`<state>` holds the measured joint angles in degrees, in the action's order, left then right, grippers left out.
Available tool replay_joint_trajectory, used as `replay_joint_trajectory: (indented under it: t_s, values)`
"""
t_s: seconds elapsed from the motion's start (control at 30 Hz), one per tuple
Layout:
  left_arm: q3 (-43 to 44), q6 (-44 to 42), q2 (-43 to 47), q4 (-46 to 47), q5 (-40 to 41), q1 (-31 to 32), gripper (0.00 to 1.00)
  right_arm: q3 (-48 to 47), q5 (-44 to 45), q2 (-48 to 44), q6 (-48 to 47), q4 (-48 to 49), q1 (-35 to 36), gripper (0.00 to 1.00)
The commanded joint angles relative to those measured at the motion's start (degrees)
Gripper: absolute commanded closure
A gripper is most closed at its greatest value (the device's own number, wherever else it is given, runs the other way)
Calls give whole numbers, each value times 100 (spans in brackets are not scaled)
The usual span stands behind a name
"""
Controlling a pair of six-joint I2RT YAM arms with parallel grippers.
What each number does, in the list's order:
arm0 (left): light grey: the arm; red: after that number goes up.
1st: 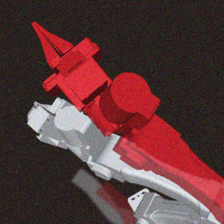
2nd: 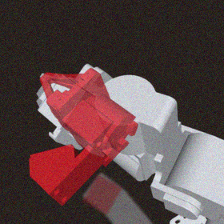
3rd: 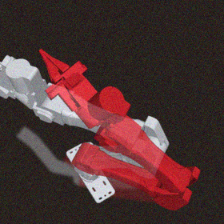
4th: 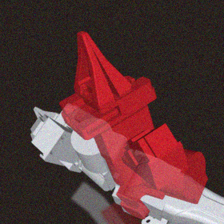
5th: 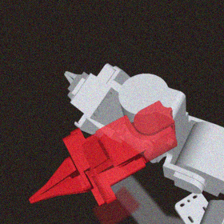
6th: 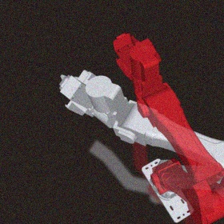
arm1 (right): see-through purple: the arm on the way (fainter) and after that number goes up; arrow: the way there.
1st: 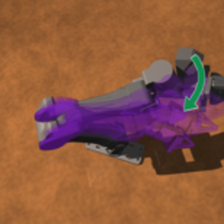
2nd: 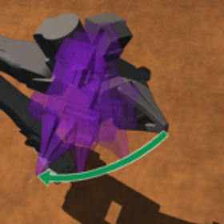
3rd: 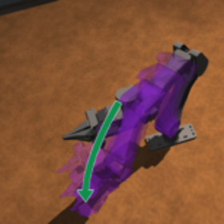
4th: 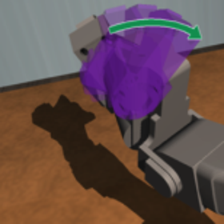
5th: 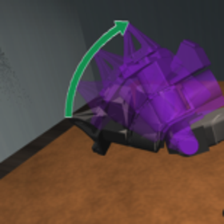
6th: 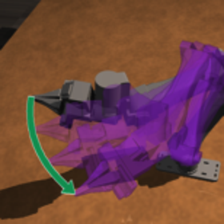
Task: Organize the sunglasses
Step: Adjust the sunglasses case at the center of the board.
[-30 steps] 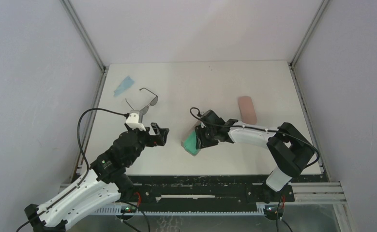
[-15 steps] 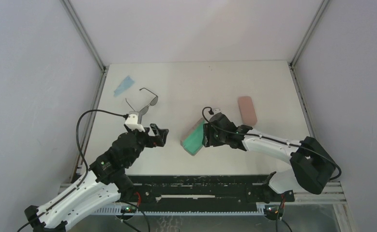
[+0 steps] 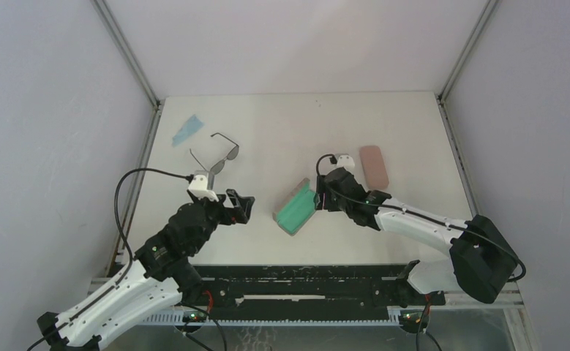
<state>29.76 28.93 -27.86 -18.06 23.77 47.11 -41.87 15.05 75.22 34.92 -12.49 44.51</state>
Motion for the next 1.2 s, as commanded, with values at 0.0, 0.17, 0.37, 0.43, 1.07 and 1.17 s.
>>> replay_joint_trajectory:
  t_s: [0.0, 0.17, 0.37, 0.43, 1.07, 1.17]
  values:
    - [-101, -44, 67, 207, 78, 81, 0, 3, 296, -113, 82, 528, -71, 40]
    - [-131, -53, 73, 233, 102, 129, 0, 3, 296, -74, 86, 750, -197, 39]
    - [-154, -69, 75, 269, 93, 197, 0, 20, 302, -60, 118, 937, -335, 36]
    - [-165, -78, 73, 268, 93, 209, 0, 27, 364, -88, 128, 982, -351, 34]
    - [-162, -115, 89, 247, 84, 237, 0, 166, -1313, -5, -504, 1855, -1449, 11]
    - [-160, -116, 77, 252, 86, 239, 0, -1, -2015, 172, -682, 1477, -1683, 13]
